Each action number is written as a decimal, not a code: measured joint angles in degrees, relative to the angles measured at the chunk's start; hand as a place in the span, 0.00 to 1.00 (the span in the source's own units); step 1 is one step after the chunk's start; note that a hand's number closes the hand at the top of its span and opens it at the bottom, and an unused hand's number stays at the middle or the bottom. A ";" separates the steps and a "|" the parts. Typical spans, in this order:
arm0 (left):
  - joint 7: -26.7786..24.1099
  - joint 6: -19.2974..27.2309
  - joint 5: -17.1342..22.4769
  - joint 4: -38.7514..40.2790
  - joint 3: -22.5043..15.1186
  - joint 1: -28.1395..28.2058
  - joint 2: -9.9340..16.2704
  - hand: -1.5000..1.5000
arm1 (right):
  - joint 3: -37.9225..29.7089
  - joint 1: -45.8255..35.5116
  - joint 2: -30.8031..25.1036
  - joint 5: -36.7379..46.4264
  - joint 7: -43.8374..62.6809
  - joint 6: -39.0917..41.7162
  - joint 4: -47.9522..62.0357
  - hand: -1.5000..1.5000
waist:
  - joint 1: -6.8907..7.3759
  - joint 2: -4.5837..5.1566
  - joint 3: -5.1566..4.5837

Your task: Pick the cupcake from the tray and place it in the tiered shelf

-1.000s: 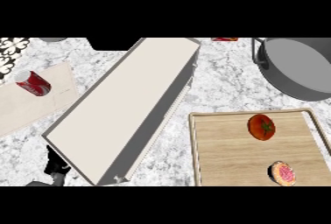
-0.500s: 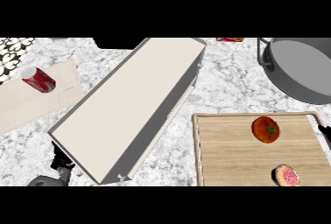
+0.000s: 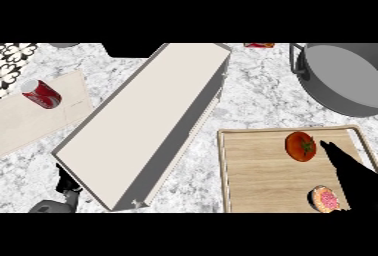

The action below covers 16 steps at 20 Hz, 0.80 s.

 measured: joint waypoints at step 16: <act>0.86 -0.97 -1.88 -1.18 2.28 1.64 -0.94 0.50 | 0.18 3.49 2.91 10.13 -1.91 1.71 4.59 0.00 | -0.91 -0.12 0.01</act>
